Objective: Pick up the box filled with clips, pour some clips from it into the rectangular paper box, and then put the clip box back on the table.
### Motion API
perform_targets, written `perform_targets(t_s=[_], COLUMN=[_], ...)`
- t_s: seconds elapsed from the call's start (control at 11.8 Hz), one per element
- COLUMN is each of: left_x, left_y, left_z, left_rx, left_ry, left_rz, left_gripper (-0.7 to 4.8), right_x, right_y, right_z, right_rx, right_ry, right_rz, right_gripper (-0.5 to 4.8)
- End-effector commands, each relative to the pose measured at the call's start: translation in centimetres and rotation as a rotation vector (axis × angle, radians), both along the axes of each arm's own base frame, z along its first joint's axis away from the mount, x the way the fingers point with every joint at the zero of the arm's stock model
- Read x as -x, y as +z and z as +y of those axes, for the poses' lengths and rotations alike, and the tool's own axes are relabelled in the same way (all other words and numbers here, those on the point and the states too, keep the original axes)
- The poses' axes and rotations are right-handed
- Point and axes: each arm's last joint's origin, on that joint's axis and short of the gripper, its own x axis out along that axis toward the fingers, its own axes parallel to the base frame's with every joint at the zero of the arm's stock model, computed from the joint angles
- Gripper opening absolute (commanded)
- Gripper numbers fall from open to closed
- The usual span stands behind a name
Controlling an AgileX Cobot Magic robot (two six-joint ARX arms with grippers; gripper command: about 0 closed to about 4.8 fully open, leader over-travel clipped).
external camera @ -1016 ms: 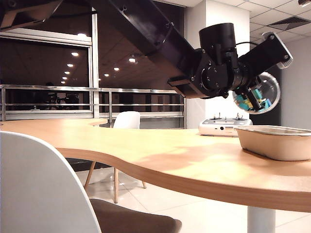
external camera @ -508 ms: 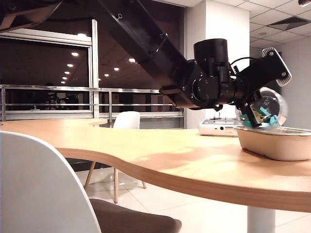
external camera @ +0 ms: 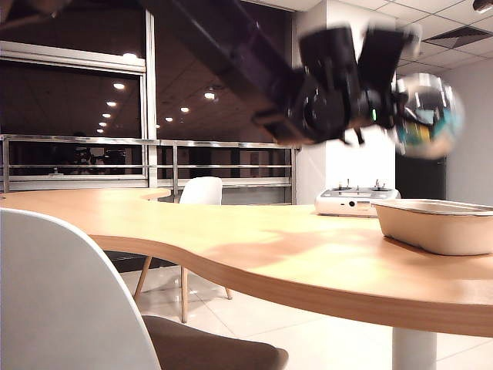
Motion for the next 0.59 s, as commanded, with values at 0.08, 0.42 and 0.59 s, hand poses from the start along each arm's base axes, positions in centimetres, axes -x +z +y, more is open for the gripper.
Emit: perform_targets(t_s=[0.08,0.42,0.59], left_x=[-0.34,-0.62,-0.53], left_y=[-2.02,-2.6,-2.03], left_z=[-0.08,0.18,0.12], left_rx=[0.197,0.426,0.156], left_ry=[-0.067,-0.089,0.002], left_rz=[0.447,0.729,0.4], left_gripper=[-0.06,-0.06,-0.06], right_x=[0.19,0.33,0.33], right_y=[0.15,0.22,0.21], right_z=[0.04,0.06,0.06], right_rx=[0.002,0.002,0.002], right_ry=[0.003,0.003,0.003], right_rz=[0.0,0.0,0.0], right_gripper=[-0.06,-0.06,-0.06])
